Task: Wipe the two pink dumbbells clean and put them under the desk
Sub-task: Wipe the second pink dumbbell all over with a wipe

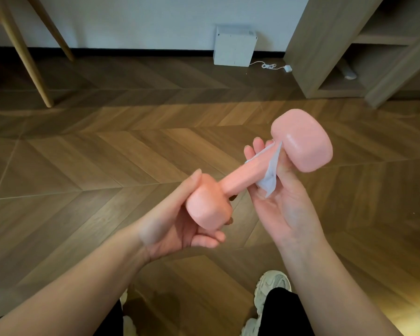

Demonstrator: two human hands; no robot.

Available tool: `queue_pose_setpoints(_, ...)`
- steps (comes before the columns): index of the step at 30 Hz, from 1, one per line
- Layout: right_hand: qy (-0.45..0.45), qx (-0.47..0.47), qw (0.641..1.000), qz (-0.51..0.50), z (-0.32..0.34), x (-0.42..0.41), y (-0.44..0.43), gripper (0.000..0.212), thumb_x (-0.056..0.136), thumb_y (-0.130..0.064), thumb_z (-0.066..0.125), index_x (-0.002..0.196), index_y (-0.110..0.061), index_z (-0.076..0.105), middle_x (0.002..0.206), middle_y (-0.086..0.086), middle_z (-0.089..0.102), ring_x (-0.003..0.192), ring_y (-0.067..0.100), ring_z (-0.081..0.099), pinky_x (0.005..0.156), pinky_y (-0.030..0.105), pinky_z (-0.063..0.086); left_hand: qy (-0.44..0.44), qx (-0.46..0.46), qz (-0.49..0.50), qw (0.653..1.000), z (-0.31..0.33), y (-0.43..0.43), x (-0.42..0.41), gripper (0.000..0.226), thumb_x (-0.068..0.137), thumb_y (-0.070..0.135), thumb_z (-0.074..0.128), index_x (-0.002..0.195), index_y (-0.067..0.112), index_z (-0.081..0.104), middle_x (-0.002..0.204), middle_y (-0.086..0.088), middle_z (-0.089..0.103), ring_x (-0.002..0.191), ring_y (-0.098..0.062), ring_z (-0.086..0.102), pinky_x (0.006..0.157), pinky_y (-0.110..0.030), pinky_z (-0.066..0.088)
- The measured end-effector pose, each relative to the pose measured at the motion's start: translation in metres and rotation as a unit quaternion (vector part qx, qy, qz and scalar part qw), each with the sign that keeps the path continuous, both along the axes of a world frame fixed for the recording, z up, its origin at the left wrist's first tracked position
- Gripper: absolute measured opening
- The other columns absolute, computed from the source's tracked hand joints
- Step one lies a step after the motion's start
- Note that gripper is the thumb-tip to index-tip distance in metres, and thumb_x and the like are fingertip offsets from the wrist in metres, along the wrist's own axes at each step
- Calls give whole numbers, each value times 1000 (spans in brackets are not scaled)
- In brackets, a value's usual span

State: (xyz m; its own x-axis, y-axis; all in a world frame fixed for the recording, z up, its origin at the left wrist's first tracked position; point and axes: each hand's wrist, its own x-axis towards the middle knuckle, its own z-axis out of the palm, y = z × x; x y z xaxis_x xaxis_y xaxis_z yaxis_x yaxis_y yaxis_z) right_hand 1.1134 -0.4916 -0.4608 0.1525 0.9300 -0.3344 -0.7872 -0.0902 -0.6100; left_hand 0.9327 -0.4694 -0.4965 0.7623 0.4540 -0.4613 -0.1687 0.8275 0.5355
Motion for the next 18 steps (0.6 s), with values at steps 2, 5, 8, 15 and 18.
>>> queue_pose_setpoints(2, -38, 1, 999, 15, 1, -1, -1, 51, 79, -22, 64, 130, -19, 58, 122, 3, 70, 113, 18, 67, 97, 36, 53, 19, 7, -22, 1000, 2, -2, 0, 96, 78, 80, 45, 132, 1, 53, 93, -27, 61, 53, -27, 66, 47, -30, 57)
queue_pose_setpoints(5, -79, 3, 996, 34, 4, -6, -4, 34, 76, -20, 64, 110, -19, 66, 117, 4, 72, 113, 19, 67, 103, 40, 46, 22, 14, -19, 999, 4, -6, 2, 91, 82, 76, 31, 125, 1, 58, 83, -25, 62, 45, -24, 60, 42, -27, 53)
queue_pose_setpoints(8, -116, -8, 992, 51, -1, -15, -7, 31, 71, -19, 69, 102, -20, 72, 115, 8, 73, 110, 19, 68, 93, 35, 55, 21, 45, -1, 999, 6, -2, 0, 82, 82, 75, 34, 107, 6, 72, 81, -23, 62, 45, -22, 57, 41, -25, 49)
queue_pose_setpoints(15, -189, -50, 977, 83, -12, -38, -10, 46, 68, -23, 73, 113, -15, 68, 111, 1, 74, 95, 12, 71, 63, 22, 55, 38, 106, 51, 992, 6, 1, 2, 72, 87, 72, 36, 110, 11, 68, 80, -19, 62, 49, -24, 55, 45, -27, 47)
queue_pose_setpoints(18, -186, -38, 979, 75, -15, -41, -7, 42, 70, -20, 72, 112, -15, 67, 110, -3, 75, 100, 8, 71, 69, 20, 56, 45, 142, 76, 986, 4, 0, 4, 66, 86, 68, 38, 112, 15, 69, 85, -21, 60, 52, -24, 55, 47, -29, 47)
